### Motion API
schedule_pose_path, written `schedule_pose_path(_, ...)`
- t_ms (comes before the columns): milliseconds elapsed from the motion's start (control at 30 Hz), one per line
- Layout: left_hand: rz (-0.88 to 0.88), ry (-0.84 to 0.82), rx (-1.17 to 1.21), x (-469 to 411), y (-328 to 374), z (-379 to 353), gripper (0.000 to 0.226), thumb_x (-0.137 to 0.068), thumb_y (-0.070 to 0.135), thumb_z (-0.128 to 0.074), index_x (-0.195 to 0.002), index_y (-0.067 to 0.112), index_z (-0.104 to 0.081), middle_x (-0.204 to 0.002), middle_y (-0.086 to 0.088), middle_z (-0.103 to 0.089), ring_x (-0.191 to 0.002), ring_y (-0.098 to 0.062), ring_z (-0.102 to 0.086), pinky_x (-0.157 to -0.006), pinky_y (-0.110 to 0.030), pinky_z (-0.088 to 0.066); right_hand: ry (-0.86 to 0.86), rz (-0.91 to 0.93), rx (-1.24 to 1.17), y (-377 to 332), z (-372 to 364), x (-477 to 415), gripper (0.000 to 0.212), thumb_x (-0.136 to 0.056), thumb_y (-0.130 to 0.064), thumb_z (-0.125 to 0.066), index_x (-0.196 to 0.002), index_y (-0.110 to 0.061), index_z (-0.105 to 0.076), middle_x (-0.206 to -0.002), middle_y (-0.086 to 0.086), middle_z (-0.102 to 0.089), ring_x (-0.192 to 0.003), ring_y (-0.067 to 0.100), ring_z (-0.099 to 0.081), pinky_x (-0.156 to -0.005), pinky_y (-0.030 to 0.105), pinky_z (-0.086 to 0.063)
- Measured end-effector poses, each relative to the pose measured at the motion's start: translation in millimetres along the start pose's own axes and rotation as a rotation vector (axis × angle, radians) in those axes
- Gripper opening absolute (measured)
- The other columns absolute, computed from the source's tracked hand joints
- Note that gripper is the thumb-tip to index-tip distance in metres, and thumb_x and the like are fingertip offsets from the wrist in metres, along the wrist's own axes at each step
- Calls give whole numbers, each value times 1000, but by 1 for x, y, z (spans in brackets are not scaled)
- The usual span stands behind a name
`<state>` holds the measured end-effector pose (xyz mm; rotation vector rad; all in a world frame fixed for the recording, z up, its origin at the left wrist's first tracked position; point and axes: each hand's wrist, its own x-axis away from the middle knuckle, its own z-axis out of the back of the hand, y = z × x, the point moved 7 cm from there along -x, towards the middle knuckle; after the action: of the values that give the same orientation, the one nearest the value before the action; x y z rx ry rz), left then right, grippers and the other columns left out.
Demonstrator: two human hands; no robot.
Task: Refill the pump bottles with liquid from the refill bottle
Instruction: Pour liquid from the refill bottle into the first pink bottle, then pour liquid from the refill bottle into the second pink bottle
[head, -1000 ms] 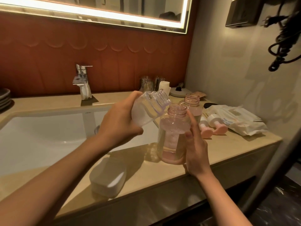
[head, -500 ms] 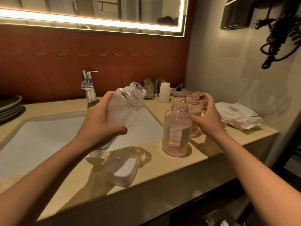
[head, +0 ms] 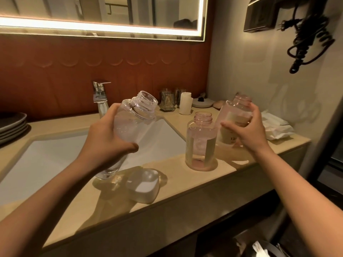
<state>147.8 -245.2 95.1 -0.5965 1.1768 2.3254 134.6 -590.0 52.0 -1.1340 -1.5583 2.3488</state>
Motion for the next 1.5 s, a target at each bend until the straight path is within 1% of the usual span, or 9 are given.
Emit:
schedule_pose_path(67,4,2,-10,1,-1,1,81,-55,1,-82,-123,26,-46,-106,0,-58,-91,-23,-54,-67,-27,-45,9,23,-51,-13,15,10,93,-66,-31,-80,-141,-24,-27,-135,1,-45,-115,17,-49,-83,28,-46)
schedule_pose_path(233,7,3,-35,5,-3,1,82,-55,1,-83,-125,22,-46,-107,1,-55,-91,-19,-51,-63,-13,-38,-106,29,-173,-44,33,65,101,-52,-48,-79,-139,-28,-32,-118,-15,-54,-98,-2,-59,-72,16,-52)
schedule_pose_path(467,-1,5,-17,8,3,2,83,-57,1,-82,-128,23,-45,-109,2,-54,-93,-18,-49,-63,-14,-37,-458,42,-278,-80,-27,145,88,-48,-43,-72,-127,-39,-33,-101,-43,-54,-97,-15,-56,-73,5,-47)
schedule_pose_path(567,5,9,-14,8,3,4,84,-56,2,-83,-128,22,-45,-111,-2,-57,-94,-21,-51,-66,-28,-41,-476,28,-235,-74,-48,143,88,-49,-49,-75,-126,-45,-32,-111,-39,-53,-105,-10,-54,-85,17,-50)
schedule_pose_path(833,18,25,-15,6,-3,8,77,-56,1,-82,-121,23,-48,-109,-1,-57,-94,-19,-51,-65,-17,-39,-424,19,-149,-50,-54,108,98,-46,-55,-75,-132,-44,-29,-128,-22,-48,-118,1,-49,-101,37,-45)
schedule_pose_path(1100,25,25,-18,-2,-7,-2,79,-55,0,-82,-122,22,-47,-108,0,-56,-91,-18,-52,-61,-16,-38,-440,-1,-208,-31,-68,96,94,-46,-55,-76,-127,-51,-28,-127,-27,-45,-115,-8,-47,-102,32,-45)
schedule_pose_path(1267,31,20,-24,-8,-8,-10,79,-56,-1,-82,-122,23,-47,-106,2,-55,-82,-13,-51,-60,-13,-38,-512,31,-150,-25,-87,89,111,-49,-62,-77,-141,-42,-19,-142,-10,-39,-130,12,-40,-106,42,-41)
schedule_pose_path(1400,33,14,-15,-12,-11,-13,77,-56,0,-82,-120,24,-48,-106,3,-56,-89,-15,-52,-61,-13,-38,-482,65,-136,-22,-86,74,98,-51,-58,-73,-132,-51,-20,-132,-25,-41,-121,-7,-43,-96,14,-42)
schedule_pose_path(1500,31,12,-1,-15,-13,-15,76,-55,0,-82,-118,26,-48,-107,3,-57,-92,-18,-53,-64,-16,-41,-457,48,-117,-14,-83,60,91,-50,-59,-72,-123,-57,-19,-128,-26,-39,-116,-9,-42,-89,8,-41)
